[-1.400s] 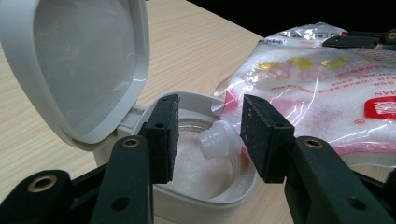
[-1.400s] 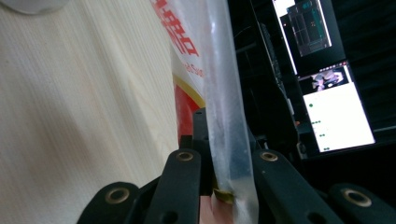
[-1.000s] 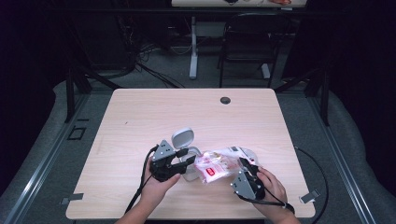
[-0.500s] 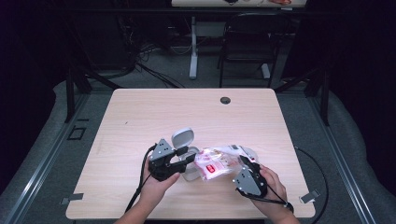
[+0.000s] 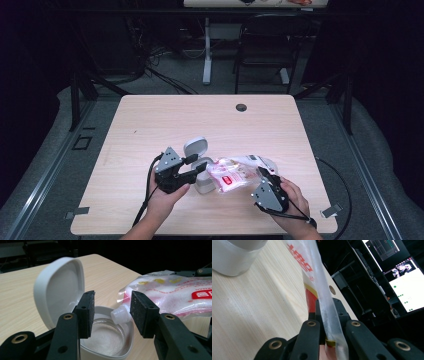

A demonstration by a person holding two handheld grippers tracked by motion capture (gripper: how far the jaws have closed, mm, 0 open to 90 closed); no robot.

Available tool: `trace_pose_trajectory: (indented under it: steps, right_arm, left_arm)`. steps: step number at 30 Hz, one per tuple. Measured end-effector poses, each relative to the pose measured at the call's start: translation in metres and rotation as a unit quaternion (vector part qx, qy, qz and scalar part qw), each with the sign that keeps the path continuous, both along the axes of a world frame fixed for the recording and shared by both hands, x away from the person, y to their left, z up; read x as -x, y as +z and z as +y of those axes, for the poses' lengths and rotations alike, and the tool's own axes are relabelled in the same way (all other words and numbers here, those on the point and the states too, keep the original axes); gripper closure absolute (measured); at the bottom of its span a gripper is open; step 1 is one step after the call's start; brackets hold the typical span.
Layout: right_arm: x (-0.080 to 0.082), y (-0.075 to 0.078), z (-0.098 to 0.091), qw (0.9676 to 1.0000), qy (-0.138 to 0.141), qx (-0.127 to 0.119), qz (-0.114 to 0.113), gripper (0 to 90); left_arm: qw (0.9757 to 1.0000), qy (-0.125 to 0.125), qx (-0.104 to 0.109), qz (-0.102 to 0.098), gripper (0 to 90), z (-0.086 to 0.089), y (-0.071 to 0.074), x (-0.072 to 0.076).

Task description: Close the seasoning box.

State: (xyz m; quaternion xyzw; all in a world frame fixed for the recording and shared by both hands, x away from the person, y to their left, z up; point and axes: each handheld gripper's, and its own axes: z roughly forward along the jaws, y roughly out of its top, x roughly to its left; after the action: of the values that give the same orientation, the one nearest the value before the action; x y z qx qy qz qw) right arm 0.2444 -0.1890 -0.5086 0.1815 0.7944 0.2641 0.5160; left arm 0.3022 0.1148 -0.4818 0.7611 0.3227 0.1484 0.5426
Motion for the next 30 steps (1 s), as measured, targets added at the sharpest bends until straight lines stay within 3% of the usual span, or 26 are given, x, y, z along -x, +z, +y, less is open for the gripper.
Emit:
trace_pose_trajectory:
  steps: [6,12,21,30]
  right_arm:
    - [0.001,0.005,-0.004,0.9996,-0.001,-0.026,0.01,85.5]
    - [0.001,0.007,-0.008,0.9986,-0.002,-0.05,0.018,85.6]
    - [0.001,0.015,-0.011,0.9948,0.006,-0.096,0.032,85.6]
    - [0.001,0.017,-0.009,0.992,0.016,-0.118,0.043,85.7]
  left_arm:
    - [0.9998,0.016,0.014,-0.008,55.1,0.008,0.006,-0.001]
    - [0.9998,0.017,0.004,-0.002,55.4,0.011,0.003,-0.004]
    - [0.9999,0.01,-0.007,0.006,56.7,0.002,-0.004,-0.006]
    - [1.0,-0.001,-0.002,0.005,57.0,-0.01,-0.001,-0.009]
